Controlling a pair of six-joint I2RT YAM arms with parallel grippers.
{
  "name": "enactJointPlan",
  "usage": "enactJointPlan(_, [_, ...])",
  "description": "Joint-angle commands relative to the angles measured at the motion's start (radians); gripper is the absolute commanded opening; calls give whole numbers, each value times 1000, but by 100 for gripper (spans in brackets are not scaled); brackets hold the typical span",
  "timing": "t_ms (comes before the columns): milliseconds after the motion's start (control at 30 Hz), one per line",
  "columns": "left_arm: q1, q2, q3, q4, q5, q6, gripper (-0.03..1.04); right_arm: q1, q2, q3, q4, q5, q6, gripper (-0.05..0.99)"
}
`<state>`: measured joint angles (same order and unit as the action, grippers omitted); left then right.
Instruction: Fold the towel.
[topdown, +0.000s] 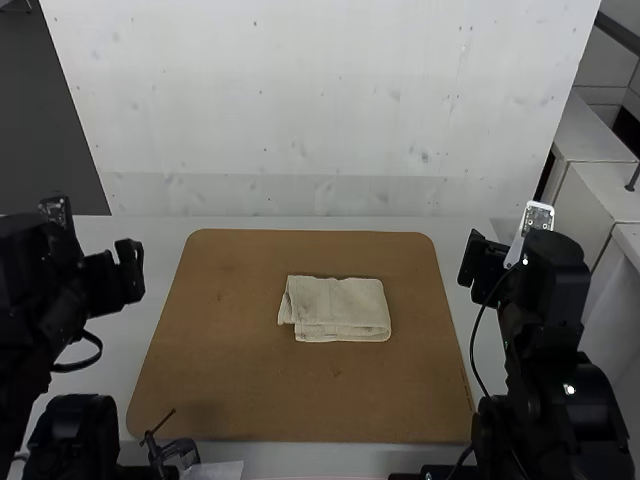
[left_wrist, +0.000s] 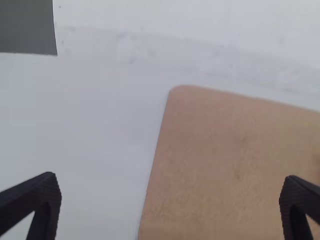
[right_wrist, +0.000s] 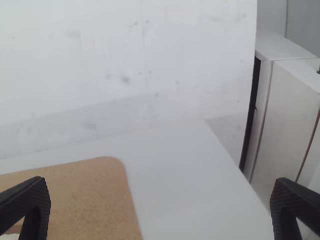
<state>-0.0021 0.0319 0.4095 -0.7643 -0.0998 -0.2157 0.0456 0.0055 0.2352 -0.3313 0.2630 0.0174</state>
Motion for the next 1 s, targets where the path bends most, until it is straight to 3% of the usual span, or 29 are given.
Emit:
enactJointPlan(0, [4, -7, 9, -86, 14, 203, 98, -20, 2, 4, 5, 18, -25, 96])
enactJointPlan(133, [8, -7, 25, -147, 31, 225, 98, -20, -1, 55, -32, 8, -27, 96])
enactJointPlan(200, [7, -12, 31, -188, 64, 223, 98, -15, 2, 73, -94, 2, -22, 96])
enactJointPlan(467, [7, -12, 31, -187, 58, 214, 98, -12, 4, 154, -425, -68, 47, 96])
enactJointPlan(667, [10, -12, 31, -187, 60, 214, 98, -9, -1, 200, -581, -122, 50, 96])
enactJointPlan(800, [10, -12, 31, -187, 60, 214, 98, -6, -4, 213, -638, -168, 53, 96])
enactJointPlan(967, [10, -12, 31, -187, 60, 214, 98, -7, -4, 213, -638, -168, 52, 96])
